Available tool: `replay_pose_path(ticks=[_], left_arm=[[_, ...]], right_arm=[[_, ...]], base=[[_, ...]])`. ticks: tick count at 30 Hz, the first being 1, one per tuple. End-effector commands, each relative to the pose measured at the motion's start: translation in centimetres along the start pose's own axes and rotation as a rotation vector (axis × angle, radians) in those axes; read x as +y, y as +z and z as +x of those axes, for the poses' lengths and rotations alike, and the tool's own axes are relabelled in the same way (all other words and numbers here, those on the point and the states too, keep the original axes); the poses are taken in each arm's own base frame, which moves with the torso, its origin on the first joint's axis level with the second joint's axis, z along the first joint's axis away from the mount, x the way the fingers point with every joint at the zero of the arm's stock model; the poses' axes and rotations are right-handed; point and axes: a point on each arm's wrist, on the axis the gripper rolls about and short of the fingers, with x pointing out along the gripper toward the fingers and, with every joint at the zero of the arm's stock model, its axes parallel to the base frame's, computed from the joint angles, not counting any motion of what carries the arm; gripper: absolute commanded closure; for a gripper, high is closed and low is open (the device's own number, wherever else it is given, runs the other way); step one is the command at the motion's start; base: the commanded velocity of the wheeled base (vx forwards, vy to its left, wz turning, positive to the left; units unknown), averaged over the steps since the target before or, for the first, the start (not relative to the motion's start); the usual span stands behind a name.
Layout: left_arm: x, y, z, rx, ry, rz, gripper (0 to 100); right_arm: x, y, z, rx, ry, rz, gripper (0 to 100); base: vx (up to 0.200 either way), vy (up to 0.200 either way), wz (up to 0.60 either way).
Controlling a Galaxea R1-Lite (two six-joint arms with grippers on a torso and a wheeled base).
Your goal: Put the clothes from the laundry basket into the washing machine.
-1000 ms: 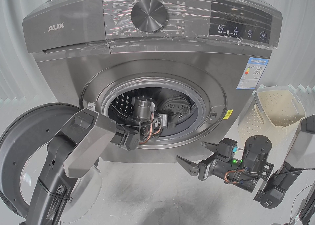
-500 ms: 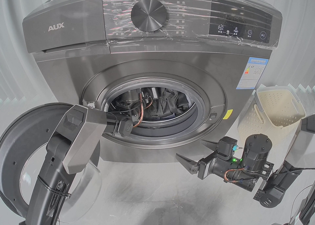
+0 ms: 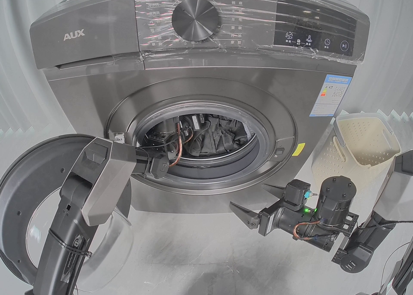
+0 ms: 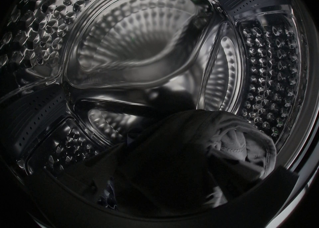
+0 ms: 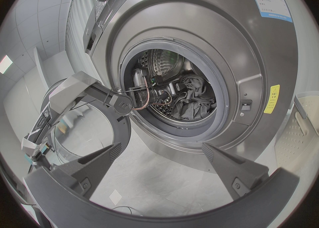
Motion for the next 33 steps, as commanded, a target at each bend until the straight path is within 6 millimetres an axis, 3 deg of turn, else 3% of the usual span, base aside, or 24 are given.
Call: replay_pose_path(ticks=[1, 7, 9, 17, 25, 28, 33], left_arm=[[-0.3, 0.1, -0.1, -0.001, -0.005, 0.001, 0], [-0.5, -0.2, -0.3, 0.026, -0.004, 0.007, 0], [-0.2, -1.0, -0.7, 0.081, 0.011, 0.021, 0], [1.3, -1.0, -0.8, 0.079, 0.050, 0.023, 0], [-2.3, 0.3, -2.9, 0.087, -0.016, 0.022, 0], [-4.1, 0.8, -4.9, 0.120, -0.049, 0.034, 0], [-5.4, 0.8, -8.0, 0.161, -0.093, 0.075, 0]], right_arm=[[0.0, 0.0, 0.0, 0.002, 0.002, 0.003, 0], [-0.2, 0.0, 0.0, 0.001, -0.004, 0.004, 0], [-0.2, 0.0, 0.1, -0.001, -0.006, 0.004, 0], [-0.2, 0.5, 0.4, -0.023, -0.008, 0.007, 0], [-0.4, 0.8, 0.5, -0.036, -0.012, 0.008, 0], [-0.4, 0.9, 0.5, -0.041, -0.012, 0.014, 0], [-0.4, 1.0, 0.5, -0.044, -0.014, 0.014, 0]], base=[[0.000, 0.000, 0.00], [0.000, 0.000, 0.00], [0.000, 0.000, 0.00], [0.000, 0.000, 0.00], [0.000, 0.000, 0.00], [0.000, 0.000, 0.00], [0.000, 0.000, 0.00]])
